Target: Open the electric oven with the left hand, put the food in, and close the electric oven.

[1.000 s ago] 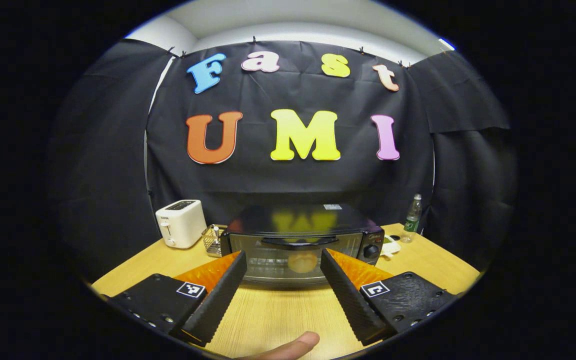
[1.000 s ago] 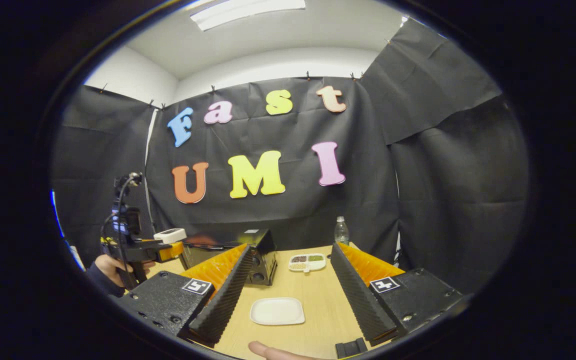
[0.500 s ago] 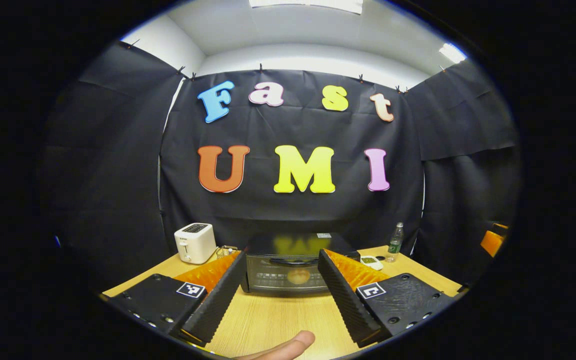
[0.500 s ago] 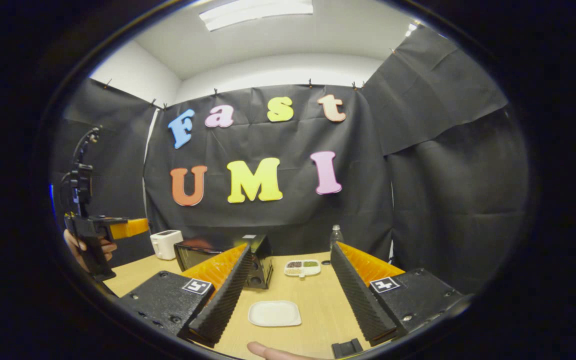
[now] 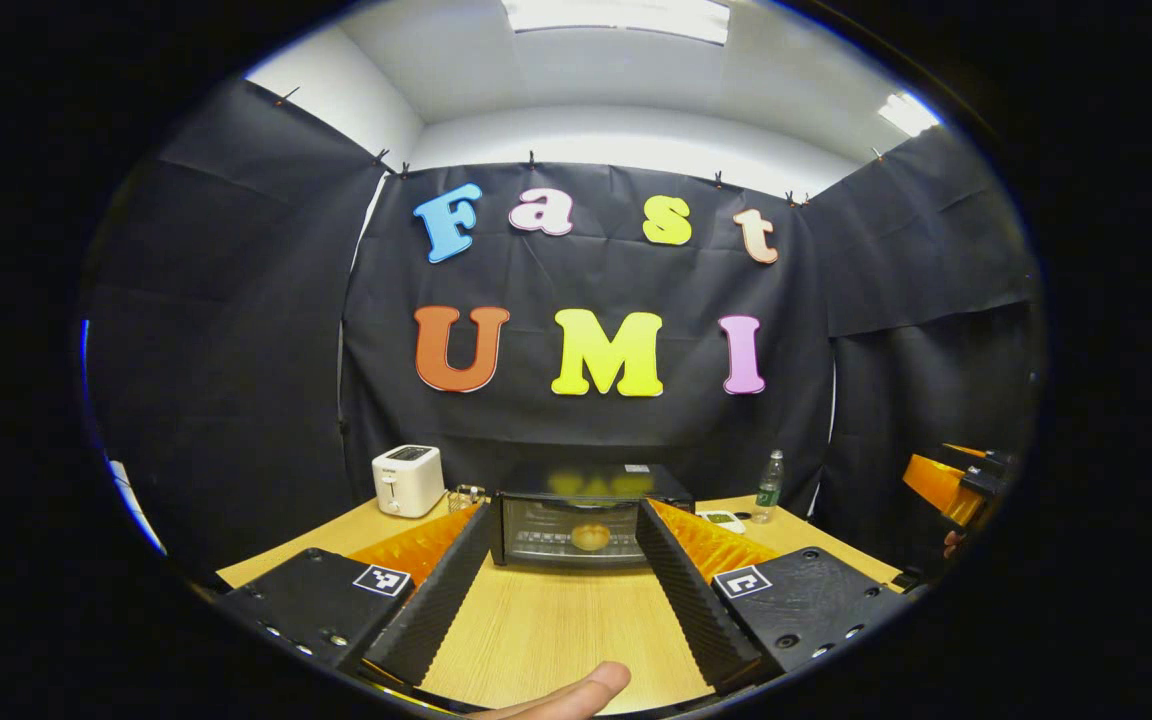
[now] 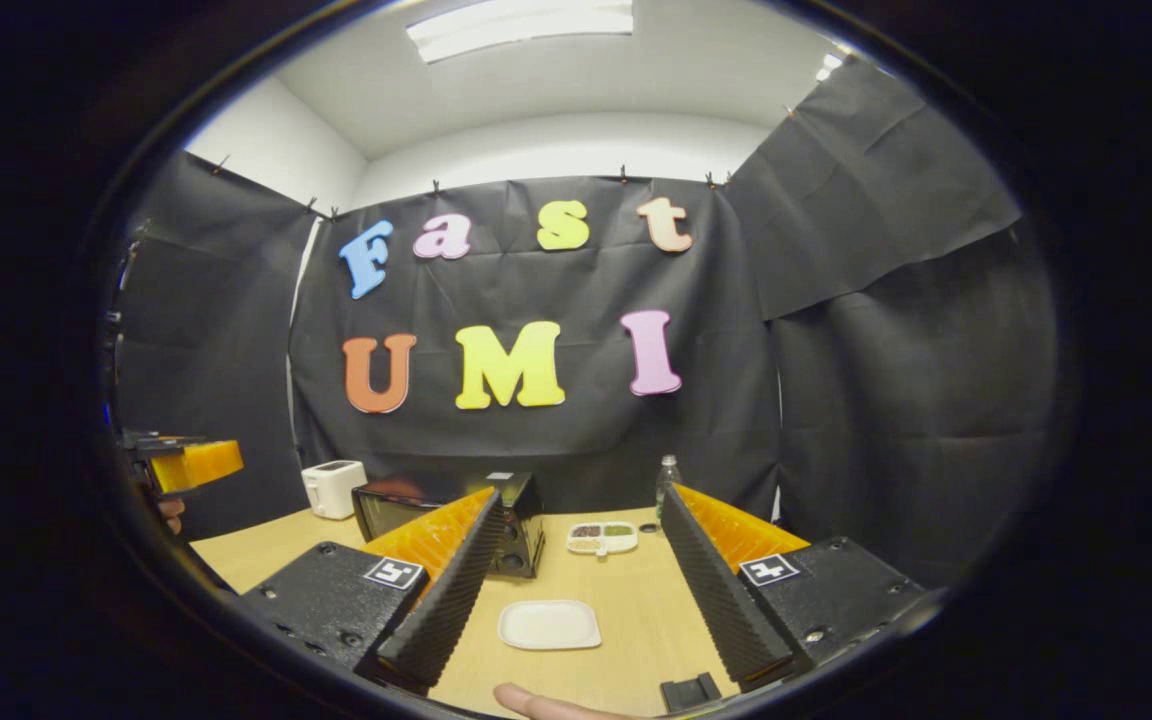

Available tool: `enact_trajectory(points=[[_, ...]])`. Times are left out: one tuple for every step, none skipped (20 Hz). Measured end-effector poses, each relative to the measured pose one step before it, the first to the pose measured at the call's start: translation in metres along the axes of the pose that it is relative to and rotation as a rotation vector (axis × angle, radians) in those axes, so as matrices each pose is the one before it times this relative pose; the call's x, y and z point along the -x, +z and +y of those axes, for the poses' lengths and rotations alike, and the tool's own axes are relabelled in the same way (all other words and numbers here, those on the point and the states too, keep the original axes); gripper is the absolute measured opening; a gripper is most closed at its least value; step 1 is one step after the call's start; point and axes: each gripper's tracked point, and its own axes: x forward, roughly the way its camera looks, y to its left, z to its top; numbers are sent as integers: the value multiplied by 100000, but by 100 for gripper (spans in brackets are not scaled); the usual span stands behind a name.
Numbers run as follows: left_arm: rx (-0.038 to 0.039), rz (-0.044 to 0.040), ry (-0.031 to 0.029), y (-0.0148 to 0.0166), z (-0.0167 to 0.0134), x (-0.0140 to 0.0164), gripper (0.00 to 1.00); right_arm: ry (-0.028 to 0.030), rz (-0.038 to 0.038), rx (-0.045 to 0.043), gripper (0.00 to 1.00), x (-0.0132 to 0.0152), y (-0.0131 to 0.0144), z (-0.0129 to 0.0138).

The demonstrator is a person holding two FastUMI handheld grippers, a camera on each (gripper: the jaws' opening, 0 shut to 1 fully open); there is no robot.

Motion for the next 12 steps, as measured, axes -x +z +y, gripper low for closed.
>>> enact_trajectory(points=[[-654,215,324,-137,329,672,94,-96,359,-2000,96,37,-208,-11],[-648,213,-3,-271,251,422,94,566,588,-1547,96,-11,-220,229],[1004,882,-1078,-442,-72,290,94,990,1333,-648,96,-27,-334,341],[1113,-112,-728,115,-76,463,92,656,1793,-137,96,-38,-442,257],[318,-576,812,225,499,304,95,822,1194,-62,96,31,-189,185],[-446,-545,917,410,560,238,95,715,699,-270,96,62,19,266],[-528,-547,274,10,152,103,95,743,379,-180,96,105,0,310],[-282,-458,-223,155,0,183,95,665,392,104,96,85,45,382],[-152,29,-323,-30,-92,29,94,394,8,324,96,86,70,176],[211,445,-1018,-110,-207,25,94,-438,-433,565,96,65,207,23],[505,784,-1323,-191,-220,144,94,-489,-719,608,96,-37,289,-31],[194,615,-617,-183,-261,6,94,-1107,-812,508,96,-16,320,-160]])
